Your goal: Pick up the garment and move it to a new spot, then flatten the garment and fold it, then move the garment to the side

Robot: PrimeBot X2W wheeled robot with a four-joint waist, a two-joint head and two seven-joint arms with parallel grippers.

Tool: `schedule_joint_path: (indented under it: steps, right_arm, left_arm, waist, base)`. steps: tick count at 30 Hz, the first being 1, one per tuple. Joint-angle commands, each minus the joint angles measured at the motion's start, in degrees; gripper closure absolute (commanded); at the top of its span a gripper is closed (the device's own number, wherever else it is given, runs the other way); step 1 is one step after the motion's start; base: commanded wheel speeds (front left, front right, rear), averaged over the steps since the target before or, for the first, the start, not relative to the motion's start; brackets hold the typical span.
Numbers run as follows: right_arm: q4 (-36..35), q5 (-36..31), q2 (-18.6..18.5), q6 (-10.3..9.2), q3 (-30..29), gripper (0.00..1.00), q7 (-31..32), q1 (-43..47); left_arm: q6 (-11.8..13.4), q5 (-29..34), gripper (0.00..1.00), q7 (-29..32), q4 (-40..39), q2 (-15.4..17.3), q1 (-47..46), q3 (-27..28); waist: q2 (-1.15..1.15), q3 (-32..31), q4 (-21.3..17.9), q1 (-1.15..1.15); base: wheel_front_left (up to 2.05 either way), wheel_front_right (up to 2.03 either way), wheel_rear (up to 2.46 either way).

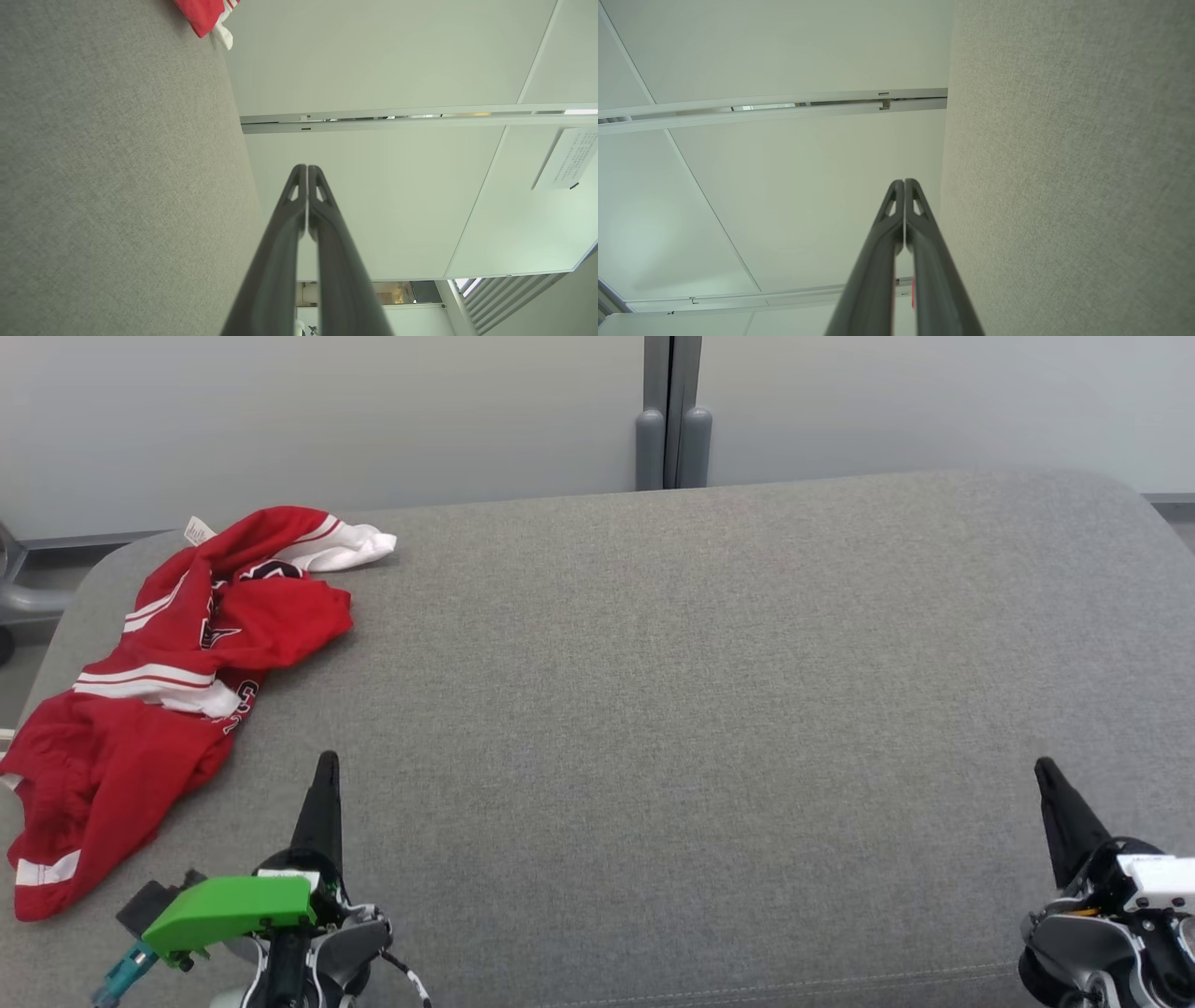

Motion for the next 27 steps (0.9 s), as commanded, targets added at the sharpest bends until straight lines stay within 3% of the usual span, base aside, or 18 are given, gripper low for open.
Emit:
schedule_joint_path:
  steps: [1, 18, 27]
  right_arm:
    - [0.2, 0.0, 0.1, 0.0, 0.1, 0.0, -0.1, 0.2]
    - [0.4, -2.4, 0.4, 0.01, 5.0, 0.0, -5.7, 1.9]
    - [-1.1, -8.7, 0.2, 0.01, 6.7, 0.0, -8.9, 2.6]
  left_arm:
    - [0.0, 0.0, 0.0, 0.0, 0.2, 0.0, 0.2, 0.0]
    - [0.0, 2.2, 0.0, -2.5, -0.6, 0.0, 2.7, -1.4]
    - [0.5, 6.8, 0.0, -3.8, -2.1, 0.1, 3.4, -1.3]
  waist:
    - [0.0, 0.0, 0.0, 0.0]
    - [0.0, -0.2, 0.1, 0.0]
    - [0.0, -0.5, 0.2, 0.0]
  base:
    - [0.0, 0.0, 0.0]
    - [0.0, 0.0, 0.0]
    - [0.0, 0.0, 0.0]
